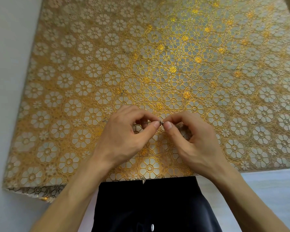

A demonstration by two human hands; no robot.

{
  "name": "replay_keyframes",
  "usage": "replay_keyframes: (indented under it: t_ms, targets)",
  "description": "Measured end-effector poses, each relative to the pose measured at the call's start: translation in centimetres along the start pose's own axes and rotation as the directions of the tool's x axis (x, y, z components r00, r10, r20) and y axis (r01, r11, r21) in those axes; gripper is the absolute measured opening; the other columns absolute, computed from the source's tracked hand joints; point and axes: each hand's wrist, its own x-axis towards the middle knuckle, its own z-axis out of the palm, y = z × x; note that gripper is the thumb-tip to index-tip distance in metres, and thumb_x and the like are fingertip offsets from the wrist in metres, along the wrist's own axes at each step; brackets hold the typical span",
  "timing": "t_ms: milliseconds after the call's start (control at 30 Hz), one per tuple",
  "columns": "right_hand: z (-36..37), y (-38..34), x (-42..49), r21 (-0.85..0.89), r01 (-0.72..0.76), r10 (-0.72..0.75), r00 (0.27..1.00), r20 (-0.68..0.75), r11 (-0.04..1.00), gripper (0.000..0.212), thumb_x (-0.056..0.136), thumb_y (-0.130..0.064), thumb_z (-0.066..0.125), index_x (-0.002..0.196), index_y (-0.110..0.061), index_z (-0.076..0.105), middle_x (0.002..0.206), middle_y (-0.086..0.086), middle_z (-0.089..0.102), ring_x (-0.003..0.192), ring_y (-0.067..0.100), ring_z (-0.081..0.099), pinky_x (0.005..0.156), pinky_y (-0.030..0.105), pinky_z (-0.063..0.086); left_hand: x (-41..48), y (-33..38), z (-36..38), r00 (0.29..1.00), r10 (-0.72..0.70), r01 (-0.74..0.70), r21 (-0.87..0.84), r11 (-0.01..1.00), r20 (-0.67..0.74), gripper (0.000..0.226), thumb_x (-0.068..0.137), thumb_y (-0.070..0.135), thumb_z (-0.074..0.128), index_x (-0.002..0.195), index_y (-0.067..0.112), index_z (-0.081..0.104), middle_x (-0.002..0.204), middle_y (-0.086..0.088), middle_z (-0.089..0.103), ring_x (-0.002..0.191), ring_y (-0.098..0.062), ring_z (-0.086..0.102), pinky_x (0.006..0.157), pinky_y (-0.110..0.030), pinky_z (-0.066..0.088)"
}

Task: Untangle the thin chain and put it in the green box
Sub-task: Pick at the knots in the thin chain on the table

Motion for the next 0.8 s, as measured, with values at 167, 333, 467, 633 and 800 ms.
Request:
replay_keyframes:
  t_ms: [167,333,467,633,800]
  targets:
    - [-0.08,-0.16,-0.03,-0.016,0.009,-0.009,1.000,-0.022,1.000,0.009,0.094,-0.026,0.064,0.097,-0.020,0.070,0.089,-0.024,0.062,0.086,0.001,0.058,0.077,0.013,0.040,-0.10,0.25,-0.03,1.000,-0.002,0.002,-0.037,0.999,0.002,0.006,0.084,0.038,0.070,0.087,0.034,0.073,0.083,0.012,0.068,0.090,-0.010,0.059,0.073,-0.017,0.043]
    - [-0.02,-0.37,-0.06,0.007,0.002,-0.002,0.999,-0.034,1.000,0.009,0.094,-0.026,0.064,0.097,-0.021,0.070,0.088,-0.020,0.065,0.085,0.005,0.061,0.075,0.015,0.043,-0.14,0.29,-0.30,1.000,0.005,-0.004,-0.039,0.999,0.009,0.004,0.084,0.034,0.070,0.087,0.033,0.073,0.082,0.015,0.067,0.089,-0.009,0.060,0.076,-0.012,0.040]
    - [-0.01,-0.36,-0.01,0.008,0.006,-0.006,0.999,-0.034,1.000,0.009,0.094,-0.025,0.064,0.098,-0.020,0.071,0.089,-0.017,0.067,0.086,0.004,0.062,0.077,0.016,0.045,-0.13,0.30,-0.37,1.000,0.007,-0.006,-0.049,0.999,0.012,0.005,0.085,0.034,0.070,0.087,0.039,0.071,0.083,0.017,0.067,0.090,-0.008,0.061,0.077,-0.013,0.041]
    - [-0.18,-0.52,-0.12,-0.006,0.030,-0.031,0.995,-0.099,1.000,0.011,0.090,-0.022,0.069,0.101,-0.020,0.072,0.094,-0.011,0.068,0.090,0.005,0.065,0.078,0.011,0.043,-0.06,0.24,-0.03,0.999,0.025,-0.025,-0.011,1.000,-0.030,0.006,0.084,0.036,0.069,0.086,0.033,0.074,0.082,0.014,0.068,0.087,-0.008,0.060,0.079,-0.018,0.042]
    - [-0.11,-0.91,-0.23,0.018,0.028,-0.026,0.991,-0.132,0.999,0.005,0.086,-0.023,0.073,0.091,-0.022,0.073,0.086,-0.015,0.069,0.079,0.005,0.066,0.072,0.014,0.047,0.02,0.25,0.04,0.998,0.038,-0.038,0.016,0.999,-0.046,0.009,0.085,0.038,0.069,0.089,0.032,0.075,0.084,0.016,0.068,0.088,-0.008,0.061,0.081,-0.023,0.045]
